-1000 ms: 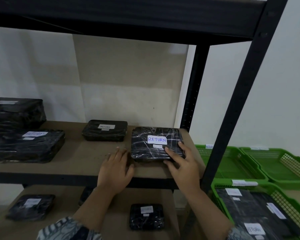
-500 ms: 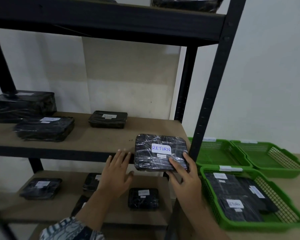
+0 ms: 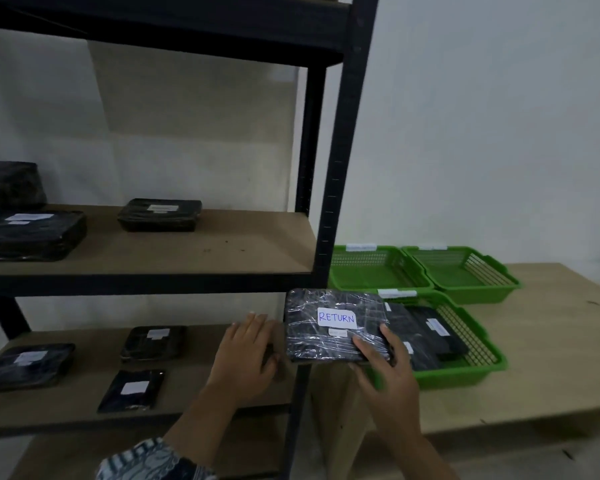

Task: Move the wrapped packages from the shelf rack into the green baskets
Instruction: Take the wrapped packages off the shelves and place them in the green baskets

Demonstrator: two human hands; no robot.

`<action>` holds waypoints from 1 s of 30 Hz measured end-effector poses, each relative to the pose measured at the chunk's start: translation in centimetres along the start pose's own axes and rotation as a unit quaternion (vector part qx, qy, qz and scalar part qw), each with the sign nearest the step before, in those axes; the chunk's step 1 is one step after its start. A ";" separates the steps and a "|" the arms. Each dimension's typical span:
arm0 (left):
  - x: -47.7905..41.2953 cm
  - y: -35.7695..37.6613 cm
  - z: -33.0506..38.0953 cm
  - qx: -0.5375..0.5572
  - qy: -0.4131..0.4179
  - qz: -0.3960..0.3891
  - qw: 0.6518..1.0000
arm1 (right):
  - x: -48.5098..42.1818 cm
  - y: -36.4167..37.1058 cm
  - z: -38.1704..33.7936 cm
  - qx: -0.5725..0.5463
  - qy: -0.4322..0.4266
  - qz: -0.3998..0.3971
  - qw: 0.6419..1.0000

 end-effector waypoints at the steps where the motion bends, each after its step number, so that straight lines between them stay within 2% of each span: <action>1: -0.8 0.4 1.1 0.015 0.017 0.005 1.000 | -0.3 -0.8 0.9 0.012 0.007 0.008 1.000; 7: -5.8 3.1 6.6 0.062 0.090 -0.012 0.994 | -2.6 -4.3 6.4 0.058 0.057 0.044 0.996; 15: -14.9 10.1 9.9 0.084 0.133 -0.063 0.986 | -10.3 -3.8 15.8 0.073 0.152 0.034 0.985; 20: -21.3 13.9 9.4 0.103 0.094 -0.075 0.987 | -17.7 0.0 21.6 0.069 0.171 -0.020 0.983; 24: -25.2 17.3 7.4 0.089 0.028 -0.127 0.988 | -23.0 4.0 24.9 0.070 0.151 -0.072 0.983; 30: -30.0 20.1 3.5 0.087 -0.076 -0.129 0.985 | -29.7 11.3 29.0 0.079 0.156 -0.168 0.970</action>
Point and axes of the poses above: each hand's wrist, its own x-axis away from the middle knuckle, its own y-axis out of the palm, z = x × y, the point moved 9 cm from there along -x, towards the middle knuckle, and after that the axes turned 15 degrees about y, right-handed, at the moved point
